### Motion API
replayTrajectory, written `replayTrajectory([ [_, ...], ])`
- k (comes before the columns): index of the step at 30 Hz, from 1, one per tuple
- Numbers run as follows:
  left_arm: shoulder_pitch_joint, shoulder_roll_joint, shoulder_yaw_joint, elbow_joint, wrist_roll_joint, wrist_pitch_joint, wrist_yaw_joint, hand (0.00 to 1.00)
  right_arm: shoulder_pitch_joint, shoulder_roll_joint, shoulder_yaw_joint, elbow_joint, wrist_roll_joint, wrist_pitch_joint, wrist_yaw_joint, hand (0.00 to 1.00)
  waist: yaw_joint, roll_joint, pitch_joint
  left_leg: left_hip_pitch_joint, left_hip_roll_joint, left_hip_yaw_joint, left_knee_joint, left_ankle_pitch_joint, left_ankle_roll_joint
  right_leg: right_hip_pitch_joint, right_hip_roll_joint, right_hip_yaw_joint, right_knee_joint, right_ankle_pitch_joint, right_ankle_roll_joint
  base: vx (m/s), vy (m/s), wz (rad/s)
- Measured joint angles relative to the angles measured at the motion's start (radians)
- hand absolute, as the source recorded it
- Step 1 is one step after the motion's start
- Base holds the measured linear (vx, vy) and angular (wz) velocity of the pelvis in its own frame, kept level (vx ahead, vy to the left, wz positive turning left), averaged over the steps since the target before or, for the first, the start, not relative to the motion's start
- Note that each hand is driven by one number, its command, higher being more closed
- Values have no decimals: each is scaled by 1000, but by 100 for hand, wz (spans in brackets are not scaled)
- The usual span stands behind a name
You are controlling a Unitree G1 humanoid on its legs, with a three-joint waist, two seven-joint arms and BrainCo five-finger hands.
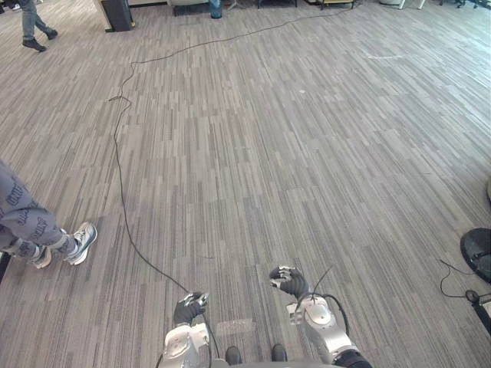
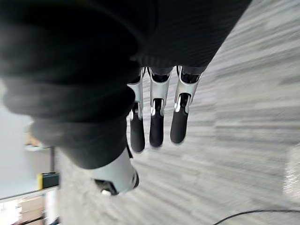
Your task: Pick up cushions and gather them together orderly.
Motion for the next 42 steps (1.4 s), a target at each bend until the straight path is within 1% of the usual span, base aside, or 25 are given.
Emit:
replayTrajectory([
  [2, 1, 1, 3, 32, 3, 11, -3, 0, 0, -7, -1, 38, -3, 3, 0, 0, -1, 1, 1, 0, 0, 5, 0, 2, 2, -1, 0, 3, -1, 3, -1, -37, -3, -5],
  [4, 2, -1, 20, 64, 25, 27, -23, 0, 3, -6, -19, 85, -26, 16, 1, 0, -3, 1, 1, -1, 1, 7, -1, 5, 1, -2, 0, 3, -4, 5, -2, -38, -9, -2],
  [10, 0, 1, 40, 90, 30, 31, -43, 0, 15, -3, -78, 166, -34, 32, 1, 0, -6, 0, 2, 2, 1, 4, -18, 9, 1, 3, 1, -5, -24, 9, -2, 0, -10, 2],
  [12, 0, 1, 59, 91, 33, 37, -46, 0, 21, 3, -127, 205, -33, 35, -1, 0, -6, -5, 4, 1, 1, -2, -21, 9, 1, 5, 0, -11, -29, 4, 5, 23, -20, 12],
  [13, 0, 1, 74, 92, 42, 44, -49, 0, 31, 7, -173, 237, -30, 39, -1, 0, -8, -8, 7, 0, 0, -14, -26, 9, 1, 6, 0, -25, -29, -3, 9, 32, -23, 20],
  [16, -1, 10, 77, 93, 74, 49, -62, 0, 43, 8, -255, 256, 16, 41, -10, 0, -10, -17, 11, -2, -4, -45, -42, 12, 0, 7, -3, -56, -28, -18, 9, 55, -22, 28],
  [19, -1, 20, 76, 93, 87, 52, -65, 0, 60, 4, -298, 268, 55, 42, -23, 0, -9, -30, 8, -3, -6, -68, -52, 14, -2, 10, -3, -84, -28, -23, 11, 98, -16, 26],
  [22, -7, 24, 76, 105, 87, 68, -68, 0, 70, 9, -352, 268, 93, 43, -27, 0, -12, -30, 8, 3, -8, -93, -53, 14, -2, 30, -4, -125, -28, -24, 13, 126, -9, 24],
  [28, -11, 26, 76, 114, 109, 72, -68, 0, 69, 16, -416, 270, 103, 43, -30, 0, -9, -27, 9, 21, -8, -112, -53, 13, -3, 52, -6, -167, -14, -28, 20, 45, -5, 17],
  [31, -11, 27, 79, 115, 109, 77, -68, 0, 71, 16, -441, 274, 123, 43, -33, 0, -9, -24, 10, 12, -9, -122, -45, 4, -14, 51, -8, -175, -8, -37, 24, -23, -3, 18],
  [32, -13, 30, 90, 114, 109, 84, -69, 0, 73, 18, -449, 275, 124, 43, -35, 0, -10, -29, 13, -18, -17, -125, 9, -28, -13, 40, -20, -190, 16, -67, 18, -52, -10, 20],
  [34, -15, 29, 107, 114, 109, 87, -69, 0, 79, 18, -453, 279, 126, 43, -37, 0, -9, -30, 15, -52, -22, -127, 83, -70, -7, 34, -30, -200, 41, -98, 10, -37, -20, 19],
  [35, -14, 28, 118, 114, 108, 87, -68, 0, 84, 18, -460, 287, 132, 44, -36, 0, -6, -27, 25, -94, -22, -127, 185, -120, -9, 33, -36, -210, 73, -130, -1, -61, -30, 17],
  [36, -10, 28, 122, 110, 108, 87, -68, 0, 86, 13, -468, 287, 134, 44, -38, 0, -2, -18, 34, -123, -13, -126, 266, -160, -16, 34, -35, -217, 97, -150, -4, -67, -17, 19],
  [37, -5, 25, 143, 107, 108, 87, -69, 0, 89, 14, -470, 283, 140, 44, -38, 0, 1, -18, 40, -150, -3, -118, 335, -187, -27, 31, -34, -222, 114, -168, -8, -66, 8, 22],
  [38, 1, 19, 159, 96, 108, 88, -69, 0, 92, 16, -471, 276, 142, 44, -39, 0, 5, -17, 41, -185, 5, -107, 420, -205, -43, 24, -34, -225, 135, -189, -15, -34, 34, 23],
  [39, 3, 16, 183, 81, 107, 89, -69, 0, 100, 22, -470, 263, 142, 45, -39, 0, 9, -24, 52, -238, 15, -82, 532, -207, -46, 25, -39, -226, 153, -205, -20, -24, 31, 14],
  [40, 5, 10, 209, 58, 96, 87, -68, 0, 102, 25, -471, 261, 142, 45, -40, 0, 18, -32, 63, -299, 44, -39, 649, -224, -43, 26, -43, -228, 173, -220, -24, 10, 35, 8],
  [41, 8, 4, 224, 48, 89, 85, -68, 0, 101, 25, -472, 260, 142, 45, -43, 0, 26, -29, 66, -325, 71, -12, 702, -241, -31, 30, -44, -231, 184, -230, -23, 58, 55, 3],
  [42, 9, -1, 230, 41, 77, 85, -68, 0, 101, 24, -475, 257, 142, 47, -48, 0, 27, -27, 66, -357, 111, 19, 729, -256, -30, 37, -50, -233, 197, -247, -19, 136, 111, 8],
])
